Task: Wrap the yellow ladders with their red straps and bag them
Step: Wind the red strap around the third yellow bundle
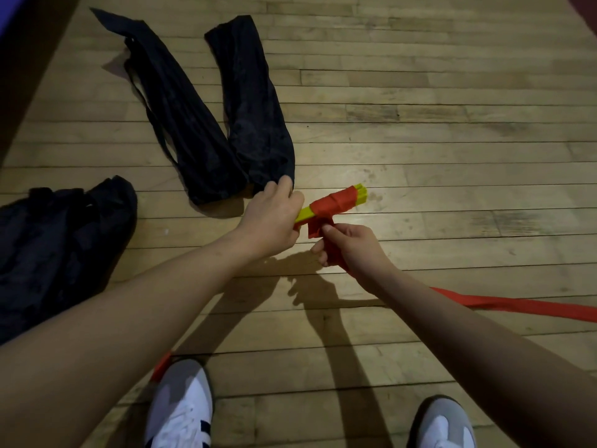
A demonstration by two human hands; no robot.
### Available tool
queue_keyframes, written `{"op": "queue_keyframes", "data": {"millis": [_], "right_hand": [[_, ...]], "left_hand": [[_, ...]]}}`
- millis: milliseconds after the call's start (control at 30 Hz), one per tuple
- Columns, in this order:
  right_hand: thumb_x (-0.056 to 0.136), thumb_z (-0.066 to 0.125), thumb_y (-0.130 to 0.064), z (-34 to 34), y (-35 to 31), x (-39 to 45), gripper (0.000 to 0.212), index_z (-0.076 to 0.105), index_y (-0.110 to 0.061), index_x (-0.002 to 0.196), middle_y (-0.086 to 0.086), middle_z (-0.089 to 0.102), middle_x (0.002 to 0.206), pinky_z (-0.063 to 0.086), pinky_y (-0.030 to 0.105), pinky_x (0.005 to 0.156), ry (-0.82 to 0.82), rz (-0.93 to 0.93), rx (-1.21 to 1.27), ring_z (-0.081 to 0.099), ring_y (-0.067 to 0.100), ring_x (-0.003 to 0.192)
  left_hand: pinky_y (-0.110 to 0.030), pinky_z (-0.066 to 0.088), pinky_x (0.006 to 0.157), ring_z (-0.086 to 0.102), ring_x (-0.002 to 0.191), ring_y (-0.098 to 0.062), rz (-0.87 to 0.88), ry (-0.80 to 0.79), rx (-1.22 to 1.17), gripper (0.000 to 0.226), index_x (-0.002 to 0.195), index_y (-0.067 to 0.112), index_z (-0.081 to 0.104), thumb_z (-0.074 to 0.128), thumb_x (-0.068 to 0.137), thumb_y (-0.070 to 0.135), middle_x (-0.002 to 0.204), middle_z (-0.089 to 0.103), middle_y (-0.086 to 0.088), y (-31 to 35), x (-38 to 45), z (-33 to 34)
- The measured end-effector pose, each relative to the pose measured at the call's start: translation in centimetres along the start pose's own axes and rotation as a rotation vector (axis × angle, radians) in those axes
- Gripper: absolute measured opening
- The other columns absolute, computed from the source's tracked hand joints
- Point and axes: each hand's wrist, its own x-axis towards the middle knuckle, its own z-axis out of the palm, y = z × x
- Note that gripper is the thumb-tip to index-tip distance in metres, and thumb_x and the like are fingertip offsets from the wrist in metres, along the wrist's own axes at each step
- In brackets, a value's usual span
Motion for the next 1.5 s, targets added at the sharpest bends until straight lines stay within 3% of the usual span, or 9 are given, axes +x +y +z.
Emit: {"op": "queue_keyframes", "data": {"millis": [233,400,500,633,833,1033,1133,1300,1500], "right_hand": [[0.101,0.046,-0.014,1.5,-1.2,-0.1,0.024,0.059,0.006,0.104,0.014,0.065,0.074,0.047,0.037,0.064,-0.056,-0.024,-0.024,0.057,0.021,0.059],[0.099,0.050,-0.012,1.5,-1.2,0.0,0.018,0.061,0.003,0.100,0.013,0.065,0.074,0.050,0.032,0.061,-0.091,-0.027,-0.048,0.059,0.019,0.058],[0.098,0.051,-0.011,1.1,-0.7,-0.3,0.017,0.061,0.002,0.096,0.013,0.064,0.073,0.049,0.029,0.059,-0.106,0.012,-0.042,0.058,0.020,0.057],[0.099,0.048,-0.010,0.9,-0.1,-0.6,0.019,0.059,0.006,0.101,0.014,0.065,0.072,0.049,0.028,0.058,-0.133,0.076,-0.023,0.060,0.020,0.058],[0.100,0.048,-0.012,0.8,-0.2,-0.6,0.021,0.058,0.004,0.108,0.013,0.069,0.080,0.054,0.027,0.064,-0.190,0.106,-0.037,0.067,0.018,0.066],[0.099,0.050,-0.014,1.1,-0.6,-0.9,0.025,0.056,0.007,0.111,0.014,0.067,0.080,0.052,0.028,0.062,-0.193,0.082,-0.057,0.064,0.019,0.062],[0.098,0.051,-0.012,0.7,-0.9,-1.1,0.021,0.056,0.007,0.108,0.013,0.066,0.077,0.050,0.028,0.058,-0.172,0.073,-0.098,0.061,0.019,0.056],[0.098,0.050,-0.007,-0.8,-1.2,-0.8,0.013,0.057,0.003,0.102,0.010,0.066,0.074,0.047,0.028,0.054,-0.116,0.085,-0.131,0.057,0.015,0.050],[0.102,0.045,-0.015,-1.0,-0.4,-0.9,0.024,0.061,0.002,0.097,0.006,0.063,0.064,0.045,0.023,0.050,-0.032,0.090,-0.131,0.052,0.011,0.045]], "left_hand": [[-0.036,0.036,0.058,0.050,0.070,-0.024,-0.169,-0.047,-0.201,0.035,0.121,0.010,0.029,0.052,0.094,0.014,0.100,0.056,-0.011,0.1,-0.7,0.3],[-0.041,0.034,0.090,0.045,0.112,-0.033,-0.201,-0.146,-0.218,0.059,0.139,0.011,0.023,0.051,0.092,0.034,0.123,0.041,-0.014,-1.0,-1.3,0.7],[-0.040,0.028,0.097,0.035,0.119,-0.030,-0.154,-0.232,-0.217,0.059,0.144,0.014,0.017,0.044,0.096,0.037,0.125,0.033,-0.010,-1.5,-1.9,0.8],[-0.035,0.042,0.084,0.050,0.111,-0.022,-0.086,-0.172,-0.168,0.055,0.135,0.019,0.035,0.057,0.091,0.045,0.124,0.043,-0.004,-2.1,-2.4,0.5],[-0.029,0.037,0.068,0.047,0.093,-0.017,-0.052,-0.071,-0.112,0.042,0.107,0.020,0.042,0.068,0.083,0.042,0.100,0.041,0.003,-1.9,-2.2,0.3],[-0.040,0.053,0.067,0.059,0.076,-0.024,-0.208,-0.161,-0.268,0.032,0.109,0.017,0.031,0.058,0.092,0.026,0.093,0.058,-0.006,-0.9,-1.6,1.1],[-0.038,0.048,0.063,0.058,0.076,-0.026,-0.193,-0.162,-0.290,0.036,0.111,0.016,0.024,0.055,0.093,0.022,0.092,0.057,-0.008,-0.4,-1.2,1.2],[-0.033,0.029,0.082,0.039,0.101,-0.023,-0.123,-0.270,-0.325,0.036,0.104,0.023,0.023,0.055,0.089,0.028,0.107,0.035,-0.004,-0.1,-0.5,1.3],[-0.032,0.046,0.069,0.055,0.094,-0.020,-0.030,-0.112,-0.200,0.062,0.130,0.018,0.030,0.069,0.085,0.036,0.115,0.050,-0.003,-0.1,-0.6,0.7]]}}
